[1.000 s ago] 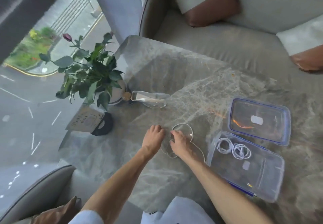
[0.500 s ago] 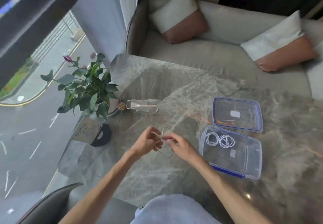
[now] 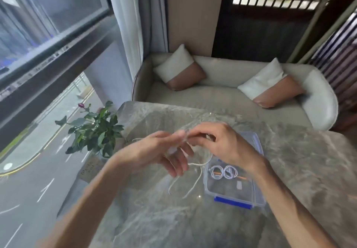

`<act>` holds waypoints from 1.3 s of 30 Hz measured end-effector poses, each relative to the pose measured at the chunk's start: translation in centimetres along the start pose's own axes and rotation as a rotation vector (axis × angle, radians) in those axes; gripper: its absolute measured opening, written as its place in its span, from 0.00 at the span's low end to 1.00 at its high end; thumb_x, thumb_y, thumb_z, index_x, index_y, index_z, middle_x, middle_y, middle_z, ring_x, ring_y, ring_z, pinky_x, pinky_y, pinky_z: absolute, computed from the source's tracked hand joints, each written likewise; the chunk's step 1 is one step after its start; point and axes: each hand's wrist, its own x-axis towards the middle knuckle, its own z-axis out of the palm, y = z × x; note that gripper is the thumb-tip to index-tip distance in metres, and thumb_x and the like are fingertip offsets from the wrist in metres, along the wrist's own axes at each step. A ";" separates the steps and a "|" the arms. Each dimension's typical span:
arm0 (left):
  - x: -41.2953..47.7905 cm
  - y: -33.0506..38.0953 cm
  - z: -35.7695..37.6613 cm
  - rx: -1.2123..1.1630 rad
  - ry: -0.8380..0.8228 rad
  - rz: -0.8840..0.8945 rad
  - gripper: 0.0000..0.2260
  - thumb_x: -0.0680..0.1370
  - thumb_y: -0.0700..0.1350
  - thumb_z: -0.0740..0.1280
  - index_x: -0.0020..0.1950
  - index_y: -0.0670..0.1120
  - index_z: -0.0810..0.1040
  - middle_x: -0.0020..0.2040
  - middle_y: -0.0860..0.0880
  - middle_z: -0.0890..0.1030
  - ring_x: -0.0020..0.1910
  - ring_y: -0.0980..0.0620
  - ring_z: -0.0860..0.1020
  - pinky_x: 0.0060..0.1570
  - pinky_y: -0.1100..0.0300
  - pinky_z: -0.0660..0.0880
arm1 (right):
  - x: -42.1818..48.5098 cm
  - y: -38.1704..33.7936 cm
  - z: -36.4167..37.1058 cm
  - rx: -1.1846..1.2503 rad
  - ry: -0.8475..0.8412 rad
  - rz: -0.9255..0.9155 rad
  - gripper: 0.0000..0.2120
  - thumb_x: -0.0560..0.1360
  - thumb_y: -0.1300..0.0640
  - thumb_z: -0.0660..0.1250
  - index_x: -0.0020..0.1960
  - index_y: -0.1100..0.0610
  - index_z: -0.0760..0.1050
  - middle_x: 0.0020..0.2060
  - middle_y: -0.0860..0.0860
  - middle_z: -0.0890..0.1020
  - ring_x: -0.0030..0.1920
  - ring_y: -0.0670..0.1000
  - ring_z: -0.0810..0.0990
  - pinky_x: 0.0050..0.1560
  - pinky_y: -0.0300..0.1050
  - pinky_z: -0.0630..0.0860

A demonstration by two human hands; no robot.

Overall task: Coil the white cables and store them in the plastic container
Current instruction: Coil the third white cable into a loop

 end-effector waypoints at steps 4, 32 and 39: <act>-2.1 6.7 2.6 -0.110 -0.140 0.137 0.14 0.79 0.50 0.60 0.43 0.41 0.76 0.26 0.52 0.64 0.22 0.56 0.63 0.23 0.65 0.62 | 1.6 -3.7 -4.3 0.236 0.108 -0.127 0.03 0.76 0.54 0.72 0.48 0.48 0.79 0.40 0.43 0.84 0.41 0.40 0.80 0.45 0.39 0.75; 2.2 8.5 12.5 -0.507 -0.274 0.553 0.23 0.83 0.53 0.49 0.35 0.44 0.74 0.24 0.54 0.54 0.22 0.56 0.50 0.22 0.61 0.44 | -4.4 -6.3 -9.4 0.133 0.552 -0.184 0.10 0.74 0.39 0.69 0.41 0.43 0.83 0.37 0.43 0.85 0.40 0.43 0.83 0.44 0.40 0.77; 4.0 7.7 12.9 -0.496 -0.182 0.524 0.08 0.81 0.46 0.61 0.45 0.46 0.77 0.27 0.54 0.60 0.24 0.55 0.61 0.26 0.62 0.59 | -6.1 -1.9 -6.3 0.236 0.481 0.112 0.14 0.76 0.38 0.63 0.38 0.43 0.81 0.30 0.44 0.80 0.32 0.43 0.75 0.38 0.42 0.70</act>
